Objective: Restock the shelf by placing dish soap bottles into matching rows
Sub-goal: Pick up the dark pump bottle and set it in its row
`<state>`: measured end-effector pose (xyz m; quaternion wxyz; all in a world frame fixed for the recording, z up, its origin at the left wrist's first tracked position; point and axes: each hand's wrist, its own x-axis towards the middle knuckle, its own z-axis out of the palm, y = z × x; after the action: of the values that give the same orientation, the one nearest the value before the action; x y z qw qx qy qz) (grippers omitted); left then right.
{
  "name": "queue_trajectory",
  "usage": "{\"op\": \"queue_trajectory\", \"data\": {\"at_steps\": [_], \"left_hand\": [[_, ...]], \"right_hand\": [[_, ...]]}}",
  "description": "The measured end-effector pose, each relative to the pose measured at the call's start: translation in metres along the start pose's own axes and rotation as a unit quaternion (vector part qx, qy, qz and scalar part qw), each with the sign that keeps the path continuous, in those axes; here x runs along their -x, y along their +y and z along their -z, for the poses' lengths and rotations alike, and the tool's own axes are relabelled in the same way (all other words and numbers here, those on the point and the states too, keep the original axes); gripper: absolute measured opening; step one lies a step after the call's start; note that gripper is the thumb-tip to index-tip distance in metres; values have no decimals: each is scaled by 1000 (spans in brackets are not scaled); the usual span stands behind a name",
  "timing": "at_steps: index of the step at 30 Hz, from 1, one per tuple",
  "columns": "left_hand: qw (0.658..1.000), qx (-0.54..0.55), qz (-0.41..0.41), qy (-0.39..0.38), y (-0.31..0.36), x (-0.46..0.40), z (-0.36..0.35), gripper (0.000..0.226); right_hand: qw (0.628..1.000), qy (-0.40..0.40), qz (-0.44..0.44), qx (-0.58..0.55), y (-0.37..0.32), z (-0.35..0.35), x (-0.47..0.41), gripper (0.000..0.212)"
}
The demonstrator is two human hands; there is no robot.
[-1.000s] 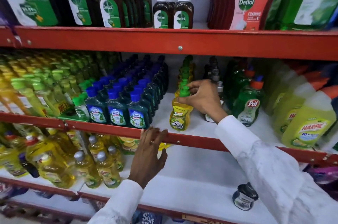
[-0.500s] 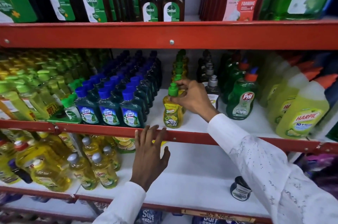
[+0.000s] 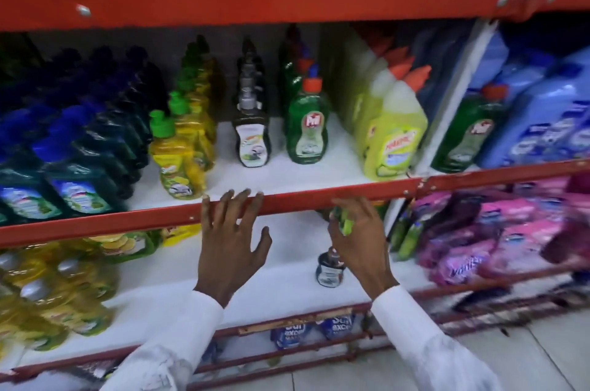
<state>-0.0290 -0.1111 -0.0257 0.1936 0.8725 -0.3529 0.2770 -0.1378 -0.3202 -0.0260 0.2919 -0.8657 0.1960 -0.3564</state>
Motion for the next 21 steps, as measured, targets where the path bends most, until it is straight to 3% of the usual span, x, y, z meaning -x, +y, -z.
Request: {"op": "queue_trajectory", "data": {"at_steps": [3, 9, 11, 14, 21], "left_hand": [[1000, -7, 23, 2, 4, 0, -4, 61], [999, -17, 29, -20, 4, -1, -1, 62], [999, -19, 33, -27, 5, -1, -1, 62], [999, -15, 40, -31, 7, -1, -1, 61], [999, -14, 34, -23, 6, -3, 3, 54]], "right_hand": [[992, -60, -110, -12, 39, -6, 9, 41], [962, -187, -198, -19, 79, -39, 26, 44], [955, -236, -181, 19, 86, -46, 28, 31], [956, -233, -175, 38, 92, -52, 27, 14], [963, -238, -128, -11, 56, -21, 12, 13]]}}
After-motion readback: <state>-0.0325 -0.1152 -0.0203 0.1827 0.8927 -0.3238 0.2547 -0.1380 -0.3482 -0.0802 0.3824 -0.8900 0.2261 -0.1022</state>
